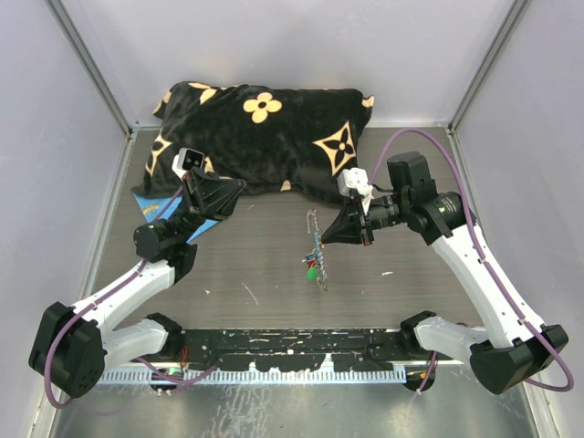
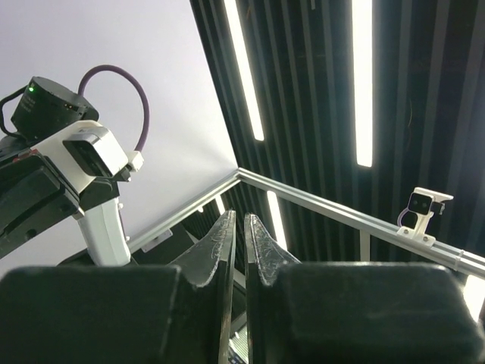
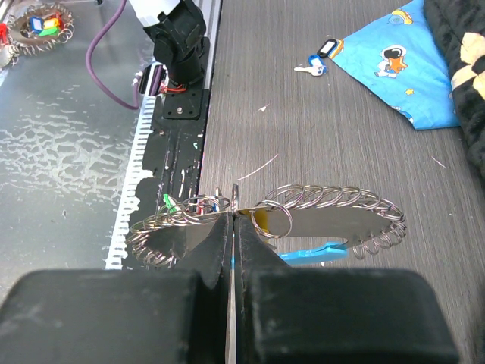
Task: Remove the keys from the keyring
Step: Remove the key from the keyring.
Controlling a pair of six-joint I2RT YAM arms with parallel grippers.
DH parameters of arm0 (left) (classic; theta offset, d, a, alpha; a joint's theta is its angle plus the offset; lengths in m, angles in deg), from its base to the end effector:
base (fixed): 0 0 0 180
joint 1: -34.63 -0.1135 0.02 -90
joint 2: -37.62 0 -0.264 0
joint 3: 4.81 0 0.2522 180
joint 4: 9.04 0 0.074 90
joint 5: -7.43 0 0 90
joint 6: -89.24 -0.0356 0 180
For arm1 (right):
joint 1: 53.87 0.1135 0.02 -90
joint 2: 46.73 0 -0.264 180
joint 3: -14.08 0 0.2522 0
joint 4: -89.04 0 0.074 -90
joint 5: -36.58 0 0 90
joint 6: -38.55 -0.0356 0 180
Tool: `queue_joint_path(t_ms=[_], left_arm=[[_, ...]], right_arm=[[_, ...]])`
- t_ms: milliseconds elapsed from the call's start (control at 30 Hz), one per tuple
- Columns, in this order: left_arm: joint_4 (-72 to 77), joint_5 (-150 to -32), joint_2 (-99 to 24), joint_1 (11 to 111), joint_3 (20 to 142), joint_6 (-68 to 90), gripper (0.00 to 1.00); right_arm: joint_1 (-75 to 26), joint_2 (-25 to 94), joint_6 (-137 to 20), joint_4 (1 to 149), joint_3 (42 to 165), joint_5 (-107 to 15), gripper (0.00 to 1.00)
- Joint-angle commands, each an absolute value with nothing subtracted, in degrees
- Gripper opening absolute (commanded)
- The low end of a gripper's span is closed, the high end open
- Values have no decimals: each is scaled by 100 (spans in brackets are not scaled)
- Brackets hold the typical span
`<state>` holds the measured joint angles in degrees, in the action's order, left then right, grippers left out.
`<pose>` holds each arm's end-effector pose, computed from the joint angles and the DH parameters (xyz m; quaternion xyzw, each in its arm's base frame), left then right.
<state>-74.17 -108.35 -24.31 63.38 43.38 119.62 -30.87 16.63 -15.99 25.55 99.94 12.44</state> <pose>0.1740 -0.1131 0.3694 -0.0844 0.3756 -0.9064 0.1738 0.1728 0.1086 0.3879 -0.5697 0.5564 0.4539 0.3998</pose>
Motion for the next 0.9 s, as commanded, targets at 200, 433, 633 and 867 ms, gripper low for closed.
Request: queue_joint_path(t_ms=[200,433,633,867], left_arm=[[-7721,-10918,-2340,6311,4616,12963,13],[-7719,-10997,-2332,6311,4658,12922,0],[-7720,-10994,-2316,6311,4618,12858,1],[-7309,-12357,-2584,6311,4941,11270,27]], right_arm=[[-3110,1484,-1628,2800,10026,1476,1],[-3111,1488,-1622,2793,10035,1469,1],[-3118,1488,-1623,2791,10027,1445,1],[-3119,1561,-1292,2567,10046,1136,1]])
